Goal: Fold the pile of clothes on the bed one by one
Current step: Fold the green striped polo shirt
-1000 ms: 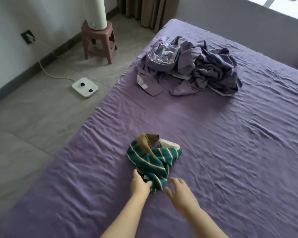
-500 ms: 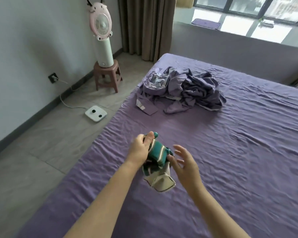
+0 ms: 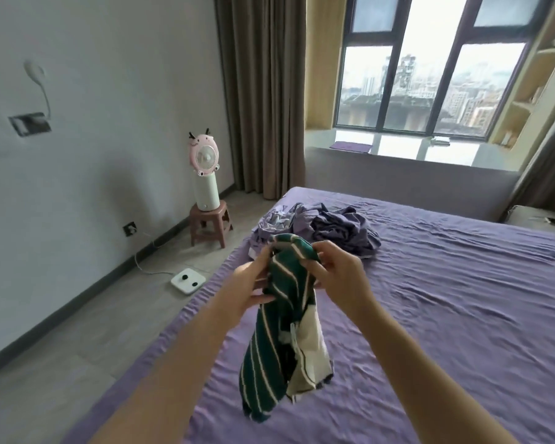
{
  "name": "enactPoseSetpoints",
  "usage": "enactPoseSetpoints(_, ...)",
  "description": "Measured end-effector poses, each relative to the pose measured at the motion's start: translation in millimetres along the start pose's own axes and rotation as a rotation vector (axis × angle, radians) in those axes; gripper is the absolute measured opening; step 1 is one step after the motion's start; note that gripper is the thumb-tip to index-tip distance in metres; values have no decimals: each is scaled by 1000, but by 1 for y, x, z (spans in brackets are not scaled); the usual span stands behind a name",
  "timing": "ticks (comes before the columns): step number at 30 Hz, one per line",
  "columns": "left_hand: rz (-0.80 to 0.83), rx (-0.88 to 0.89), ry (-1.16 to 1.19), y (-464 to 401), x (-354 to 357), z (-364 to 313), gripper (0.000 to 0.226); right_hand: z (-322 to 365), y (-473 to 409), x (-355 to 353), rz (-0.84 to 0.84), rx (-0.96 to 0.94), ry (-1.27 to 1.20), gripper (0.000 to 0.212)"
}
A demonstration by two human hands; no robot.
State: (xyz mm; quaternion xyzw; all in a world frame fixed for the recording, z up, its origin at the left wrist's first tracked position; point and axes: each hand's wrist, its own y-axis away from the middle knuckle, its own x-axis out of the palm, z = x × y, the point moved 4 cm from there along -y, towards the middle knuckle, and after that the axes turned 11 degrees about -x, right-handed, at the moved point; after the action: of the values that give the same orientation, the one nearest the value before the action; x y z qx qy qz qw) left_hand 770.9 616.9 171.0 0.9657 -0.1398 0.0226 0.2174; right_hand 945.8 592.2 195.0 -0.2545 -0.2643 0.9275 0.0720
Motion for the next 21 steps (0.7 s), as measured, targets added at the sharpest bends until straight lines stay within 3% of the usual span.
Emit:
enactPoseSetpoints(3, 43, 29, -52, 35, 16, 25, 65, 27, 6, -24, 3, 16, 13, 14)
enactPoseSetpoints(5, -52, 179, -172, 53, 26, 35, 60, 38, 14, -28, 60, 43, 15, 13)
enactPoseSetpoints(7, -232, 433, -414, 73, 34, 36, 76, 46, 25, -26, 158, 31, 109, 8)
enactPoseSetpoints(10, -264, 637, -636, 92, 47, 30, 104, 52, 41, -26, 239, 26, 129, 13)
enactPoseSetpoints(12, -271, 618, -708, 98, 50, 20, 90, 53, 52, -33, 242, 88, -19, 15)
enactPoseSetpoints(16, -119, 617, -797, 113, 65, -2, 31, 51, 80, -59, 142, 224, -356, 24)
enactPoseSetpoints(21, 104, 563, -554, 128, 80, -24, 10, 36, 133, -73, 162, 384, -236, 17)
